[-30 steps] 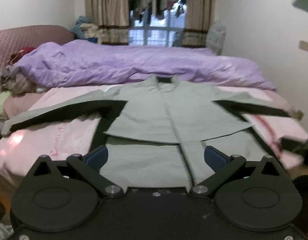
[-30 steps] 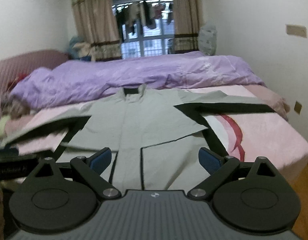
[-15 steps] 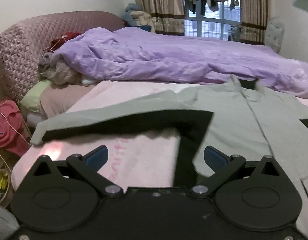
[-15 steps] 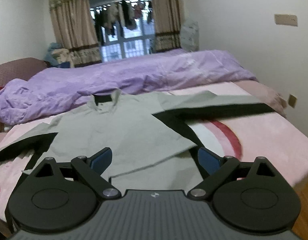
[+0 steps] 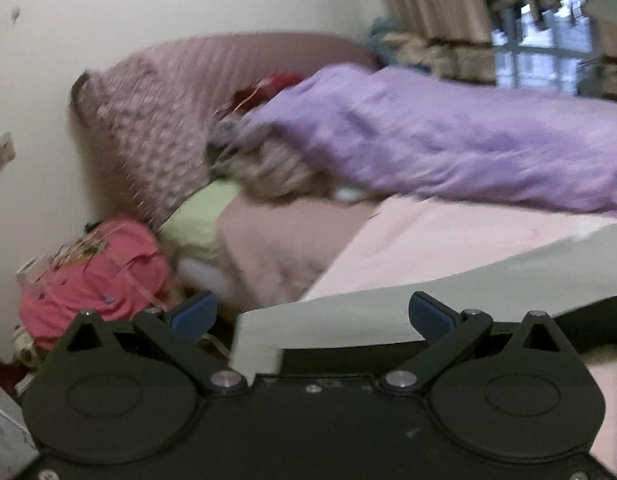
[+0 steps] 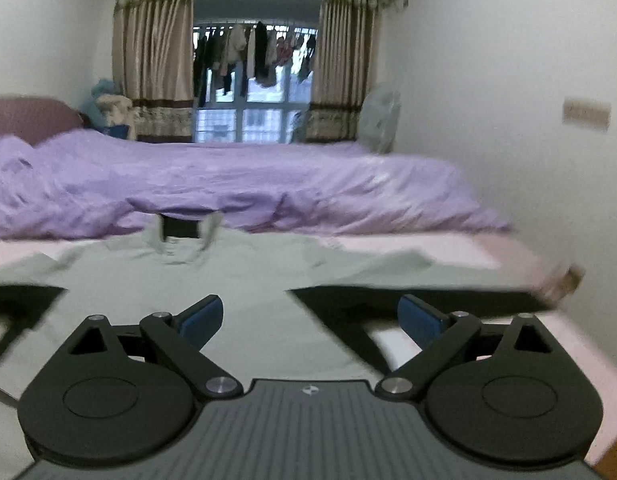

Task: Fold large clothes
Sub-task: 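Reach the left tool to the nearest sleeve cuff and grasp it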

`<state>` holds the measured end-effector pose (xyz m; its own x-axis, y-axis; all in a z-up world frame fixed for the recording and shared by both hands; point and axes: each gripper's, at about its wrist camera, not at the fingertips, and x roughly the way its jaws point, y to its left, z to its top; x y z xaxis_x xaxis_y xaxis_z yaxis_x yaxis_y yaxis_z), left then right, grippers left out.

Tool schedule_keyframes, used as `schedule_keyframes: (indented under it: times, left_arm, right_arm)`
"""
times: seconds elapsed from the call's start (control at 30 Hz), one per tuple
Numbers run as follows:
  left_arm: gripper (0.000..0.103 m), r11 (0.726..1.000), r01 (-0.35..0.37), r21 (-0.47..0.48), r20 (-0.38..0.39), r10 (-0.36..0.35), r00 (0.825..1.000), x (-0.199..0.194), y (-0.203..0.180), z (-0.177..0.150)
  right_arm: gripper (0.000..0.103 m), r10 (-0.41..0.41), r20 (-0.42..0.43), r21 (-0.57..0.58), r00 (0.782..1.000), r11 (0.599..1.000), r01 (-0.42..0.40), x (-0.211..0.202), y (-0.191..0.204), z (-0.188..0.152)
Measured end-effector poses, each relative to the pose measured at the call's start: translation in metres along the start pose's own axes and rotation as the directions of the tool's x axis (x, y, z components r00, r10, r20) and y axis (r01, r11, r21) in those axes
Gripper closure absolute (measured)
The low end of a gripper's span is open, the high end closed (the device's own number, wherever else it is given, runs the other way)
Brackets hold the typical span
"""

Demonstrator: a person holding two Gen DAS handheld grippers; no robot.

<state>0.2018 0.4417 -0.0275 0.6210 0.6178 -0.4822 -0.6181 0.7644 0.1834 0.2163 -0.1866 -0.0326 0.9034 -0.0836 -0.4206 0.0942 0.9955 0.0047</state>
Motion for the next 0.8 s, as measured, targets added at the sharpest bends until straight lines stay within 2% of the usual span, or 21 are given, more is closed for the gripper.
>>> schedule_keyframes:
  times: [0.1,0.17,0.27,0.4,0.53,0.57,0.6,0.63,0.7,0.73,0.8]
  left_arm:
    - [0.0,0.998,-0.049,-0.039,-0.09,0.045,0.995,0.063,0.024,-0.014]
    - [0.0,0.996,-0.06,-0.07,-0.175,0.047,0.983,0.106,0.034,-0.026]
    - [0.0,0.99,-0.073,-0.119,-0.25,0.041,0.967,0.147,0.05,-0.041]
    - [0.0,0.983,-0.052,-0.177,-0.261,0.004,0.965,0.168,0.066,-0.052]
    - [0.003,0.968,-0.01,-0.251,-0.256,-0.056,0.965,0.172,0.072,-0.056]
    - [0.027,0.961,0.009,-0.278,-0.256,-0.083,0.963,0.172,0.075,-0.055]
    - [0.042,0.944,0.061,-0.324,-0.249,-0.147,0.957,0.172,0.076,-0.055]
    - [0.049,0.931,0.076,-0.358,-0.236,-0.169,0.957,0.169,0.075,-0.053]
    - [0.055,0.945,0.059,-0.321,-0.259,-0.147,0.955,0.169,0.07,-0.046]
    - [0.066,0.951,0.054,-0.305,-0.255,-0.136,0.957,0.167,0.068,-0.044]
    - [0.076,0.954,0.067,-0.294,-0.244,-0.143,0.959,0.161,0.066,-0.037]
  right_arm:
    - [0.0,0.054,-0.048,0.032,0.997,0.998,-0.053,0.007,-0.003,-0.004]
    - [0.0,0.041,-0.057,0.019,0.998,0.999,-0.04,0.007,-0.002,-0.007]
    - [0.0,0.017,-0.068,0.011,0.998,1.0,-0.017,0.009,-0.002,-0.008]
    - [0.0,-0.007,-0.071,0.018,0.997,1.0,0.009,0.01,-0.005,-0.007]
    - [0.0,-0.022,-0.078,0.034,0.997,0.999,0.025,0.015,-0.011,-0.007]
    - [0.0,-0.019,-0.08,0.046,0.997,0.999,0.022,0.016,-0.014,-0.007]
    - [0.0,-0.016,-0.083,0.055,0.996,0.998,0.02,0.017,-0.016,-0.006]
    - [0.0,-0.013,-0.087,0.062,0.996,0.998,0.018,0.018,-0.017,-0.007]
    - [0.0,-0.008,-0.087,0.066,0.996,0.998,0.014,0.02,-0.019,-0.008]
    - [0.0,-0.011,-0.088,0.067,0.996,0.998,0.017,0.02,-0.019,-0.008]
    - [0.0,-0.003,-0.094,0.065,0.996,0.998,0.009,0.021,-0.02,-0.008]
